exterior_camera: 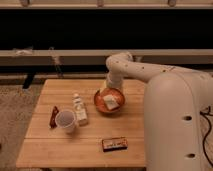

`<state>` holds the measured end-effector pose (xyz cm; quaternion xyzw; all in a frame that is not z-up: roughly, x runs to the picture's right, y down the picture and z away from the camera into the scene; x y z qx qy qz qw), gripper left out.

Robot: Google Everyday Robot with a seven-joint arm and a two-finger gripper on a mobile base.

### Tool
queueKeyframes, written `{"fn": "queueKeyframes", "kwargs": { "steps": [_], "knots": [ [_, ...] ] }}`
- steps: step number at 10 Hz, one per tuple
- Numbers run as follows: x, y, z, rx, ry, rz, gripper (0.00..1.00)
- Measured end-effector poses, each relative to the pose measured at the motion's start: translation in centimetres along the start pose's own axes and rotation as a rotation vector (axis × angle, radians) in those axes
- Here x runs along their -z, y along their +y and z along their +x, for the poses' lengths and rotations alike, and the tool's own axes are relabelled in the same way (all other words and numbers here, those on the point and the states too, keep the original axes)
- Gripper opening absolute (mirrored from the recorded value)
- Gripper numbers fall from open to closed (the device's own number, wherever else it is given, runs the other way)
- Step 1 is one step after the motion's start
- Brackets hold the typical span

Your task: Push the ceramic bowl across the table

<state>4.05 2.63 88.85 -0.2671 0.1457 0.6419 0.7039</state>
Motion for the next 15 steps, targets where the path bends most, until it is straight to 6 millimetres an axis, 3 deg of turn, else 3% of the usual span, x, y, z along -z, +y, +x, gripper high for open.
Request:
{"fn": "queueKeyframes", "kwargs": {
  "steps": [6,9,15],
  "knots": [
    [-4.6,-1.8,0.4,-0.064,0.086,-0.021,0.80],
    [-4.8,-3.4,0.3,-0.108,0.094,-0.011,0.80],
    [-3.2,-11.3,1.0,-0.247,0.082,0.051,0.80]
  ]
}}
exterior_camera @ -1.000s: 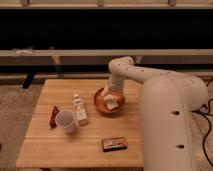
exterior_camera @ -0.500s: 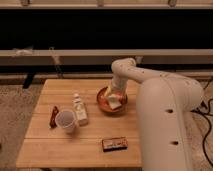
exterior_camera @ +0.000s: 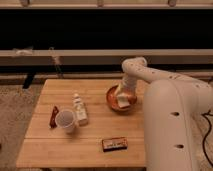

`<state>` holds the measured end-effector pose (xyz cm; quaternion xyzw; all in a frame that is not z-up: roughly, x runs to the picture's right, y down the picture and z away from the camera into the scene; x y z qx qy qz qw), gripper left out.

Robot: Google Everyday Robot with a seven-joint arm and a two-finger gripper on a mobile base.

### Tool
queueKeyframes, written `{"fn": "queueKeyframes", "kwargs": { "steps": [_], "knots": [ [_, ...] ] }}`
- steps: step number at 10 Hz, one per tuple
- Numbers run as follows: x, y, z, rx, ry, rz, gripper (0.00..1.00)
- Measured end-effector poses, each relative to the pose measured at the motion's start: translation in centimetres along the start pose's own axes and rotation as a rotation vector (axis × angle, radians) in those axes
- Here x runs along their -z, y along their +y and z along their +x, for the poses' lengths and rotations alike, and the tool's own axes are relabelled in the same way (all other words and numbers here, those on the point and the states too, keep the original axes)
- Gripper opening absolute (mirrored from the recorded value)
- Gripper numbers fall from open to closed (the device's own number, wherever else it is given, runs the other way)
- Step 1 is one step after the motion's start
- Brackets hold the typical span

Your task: Push the ceramic bowl across the table

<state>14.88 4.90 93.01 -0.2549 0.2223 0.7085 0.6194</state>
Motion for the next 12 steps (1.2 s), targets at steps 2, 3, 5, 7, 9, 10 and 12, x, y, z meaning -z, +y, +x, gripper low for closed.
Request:
{"fn": "queueKeyframes", "kwargs": {
  "steps": [2,3,5,7,9,10,12],
  "knots": [
    [0.5,-2.7,-0.4,-0.045,-0.008,0.023,0.80],
    [0.6,-3.2,-0.6,-0.054,-0.009,0.030,0.80],
    [0.8,-5.0,-1.0,-0.085,-0.011,0.047,0.80],
    [1.3,-5.9,-0.9,-0.084,-0.016,0.049,0.80],
    [3.6,-4.4,-0.6,-0.030,-0.055,0.029,0.80],
    [4.8,-3.4,-0.5,-0.001,-0.072,0.022,0.80],
    [7.8,-0.8,-0.2,0.073,-0.112,0.015,0.80]
  ]
}}
